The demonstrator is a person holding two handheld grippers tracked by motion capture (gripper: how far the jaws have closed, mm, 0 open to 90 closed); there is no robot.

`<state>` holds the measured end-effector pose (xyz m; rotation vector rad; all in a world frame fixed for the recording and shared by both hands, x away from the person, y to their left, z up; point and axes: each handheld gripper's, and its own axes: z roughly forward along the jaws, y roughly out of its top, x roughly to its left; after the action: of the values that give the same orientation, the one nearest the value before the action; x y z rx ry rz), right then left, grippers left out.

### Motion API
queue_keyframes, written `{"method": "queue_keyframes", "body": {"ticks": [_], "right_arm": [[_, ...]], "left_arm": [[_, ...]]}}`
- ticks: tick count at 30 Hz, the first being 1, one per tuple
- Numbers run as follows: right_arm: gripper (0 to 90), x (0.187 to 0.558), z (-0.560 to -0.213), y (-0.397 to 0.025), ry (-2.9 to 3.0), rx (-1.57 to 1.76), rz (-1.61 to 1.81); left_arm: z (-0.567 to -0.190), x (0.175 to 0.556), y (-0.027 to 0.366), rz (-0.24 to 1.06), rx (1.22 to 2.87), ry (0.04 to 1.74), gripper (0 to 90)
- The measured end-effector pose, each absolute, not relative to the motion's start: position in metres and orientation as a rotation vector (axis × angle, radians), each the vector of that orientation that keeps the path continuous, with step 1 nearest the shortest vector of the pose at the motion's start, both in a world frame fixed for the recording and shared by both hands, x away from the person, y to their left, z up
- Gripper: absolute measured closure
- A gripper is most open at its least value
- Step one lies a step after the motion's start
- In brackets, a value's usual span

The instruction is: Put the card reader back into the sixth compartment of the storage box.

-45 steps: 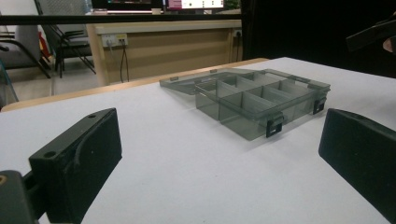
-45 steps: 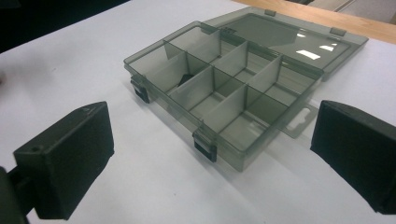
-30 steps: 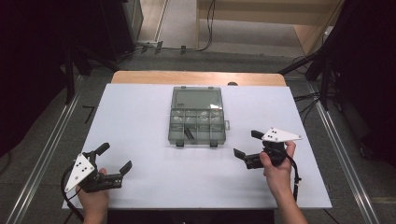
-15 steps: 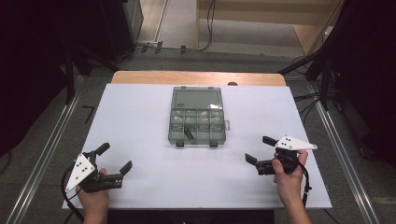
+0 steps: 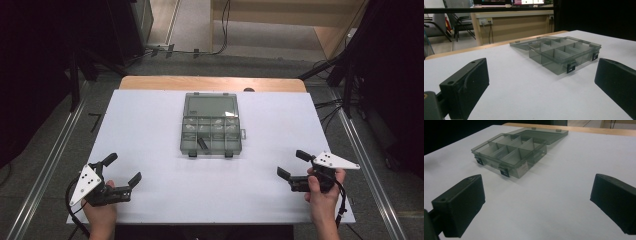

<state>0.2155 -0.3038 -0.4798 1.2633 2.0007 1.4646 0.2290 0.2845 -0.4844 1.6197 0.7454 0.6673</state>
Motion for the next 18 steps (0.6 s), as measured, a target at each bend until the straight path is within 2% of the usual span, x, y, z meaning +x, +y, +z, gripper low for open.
{"method": "queue_keyframes", "body": {"ticks": [18], "right_arm": [[0.0,0.197,-0.492,-0.342,1.856,1.232,1.547]], "left_arm": [[-0.484,0.229,0.285,0.667,1.618,0.747,0.0]]}}
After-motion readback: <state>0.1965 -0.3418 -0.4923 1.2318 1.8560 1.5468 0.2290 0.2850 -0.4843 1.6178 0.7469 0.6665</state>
